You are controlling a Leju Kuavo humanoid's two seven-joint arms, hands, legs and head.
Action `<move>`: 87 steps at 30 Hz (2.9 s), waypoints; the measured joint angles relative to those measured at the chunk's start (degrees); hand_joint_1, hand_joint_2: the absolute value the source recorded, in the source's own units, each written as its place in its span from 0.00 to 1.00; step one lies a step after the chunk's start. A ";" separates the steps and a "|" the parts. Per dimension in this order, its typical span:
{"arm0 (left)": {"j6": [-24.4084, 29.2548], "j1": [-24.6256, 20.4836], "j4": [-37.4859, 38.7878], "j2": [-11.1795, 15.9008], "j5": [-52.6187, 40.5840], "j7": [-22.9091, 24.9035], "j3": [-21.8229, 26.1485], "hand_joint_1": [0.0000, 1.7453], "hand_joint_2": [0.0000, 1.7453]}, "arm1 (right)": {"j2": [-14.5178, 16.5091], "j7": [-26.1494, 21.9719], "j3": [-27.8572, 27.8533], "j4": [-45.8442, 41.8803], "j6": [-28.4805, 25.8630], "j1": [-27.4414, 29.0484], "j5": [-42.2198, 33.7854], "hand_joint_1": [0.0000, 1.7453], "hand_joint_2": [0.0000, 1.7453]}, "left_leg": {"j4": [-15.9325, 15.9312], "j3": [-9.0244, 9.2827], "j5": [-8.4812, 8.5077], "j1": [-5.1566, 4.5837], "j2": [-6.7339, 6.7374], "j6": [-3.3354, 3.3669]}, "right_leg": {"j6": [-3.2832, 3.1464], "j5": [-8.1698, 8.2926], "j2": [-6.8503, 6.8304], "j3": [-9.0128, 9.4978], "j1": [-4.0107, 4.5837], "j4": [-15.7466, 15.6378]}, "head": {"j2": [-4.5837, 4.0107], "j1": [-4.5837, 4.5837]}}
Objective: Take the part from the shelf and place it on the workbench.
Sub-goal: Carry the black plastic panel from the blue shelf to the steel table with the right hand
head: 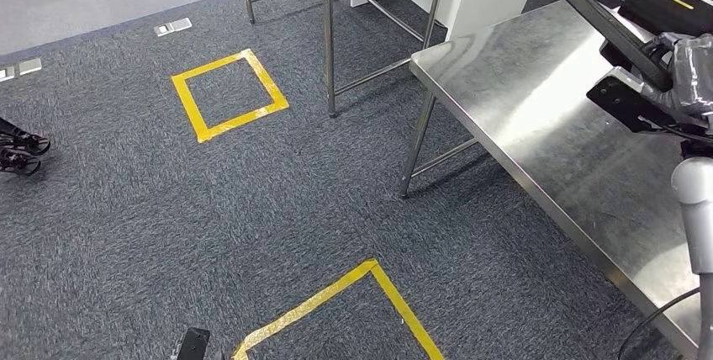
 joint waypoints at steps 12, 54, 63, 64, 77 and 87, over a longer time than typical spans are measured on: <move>0.19 0.05 -0.01 0.14 0.13 -0.22 0.57 0.00 1.00 | -0.81 0.48 -0.08 0.16 -0.11 -0.22 -0.78 1.00 1.00 | -0.90 -0.50 1.09 -1.02 9.02 2.14 | 1.44 -2.93 -10.08 -0.04 0.54 3.46 | 0.00 0.39; -2.24 -0.87 0.02 -0.07 -0.90 1.54 1.51 0.00 1.00 | -2.56 1.64 -1.04 0.14 -0.62 1.62 0.08 1.00 1.00 | 10.03 -3.42 -6.91 -0.43 4.57 -0.67 | -2.67 0.07 -6.83 1.01 0.04 -0.93 | 0.00 0.41; -2.81 -0.90 0.04 0.01 -0.97 3.46 1.51 0.00 1.00 | -2.75 1.65 -1.14 -0.15 -0.89 2.74 1.34 1.00 1.00 | -0.64 0.29 0.17 0.07 0.44 -0.03 | -1.59 0.07 0.16 0.12 0.88 0.13 | 0.00 0.46; -3.11 -0.98 0.04 -0.05 -0.99 3.76 1.51 0.00 1.00 | -3.07 1.64 -1.25 -0.28 -1.04 3.18 1.75 1.00 1.00 | -0.83 0.39 0.36 -0.11 0.99 0.37 | -1.13 0.19 0.51 -0.03 0.92 -0.02 | 0.00 0.43; -6.57 -1.14 -0.02 -0.10 -1.88 5.35 1.52 0.00 1.00 | -3.69 1.04 -2.28 -0.92 -1.87 6.32 4.34 1.00 1.00 | -2.56 2.02 0.08 0.32 4.89 -0.32 | 2.23 -0.79 -7.76 1.18 -0.51 -0.56 | 0.00 1.22; -6.47 -1.14 -0.02 0.02 -1.93 5.63 1.51 0.00 1.00 | -2.88 0.69 -2.07 -0.95 -1.13 6.01 5.33 1.00 1.00 | 14.87 -8.50 -5.27 0.27 4.37 -1.07 | -3.29 -3.32 -6.68 4.28 0.32 -0.72 | 0.00 0.43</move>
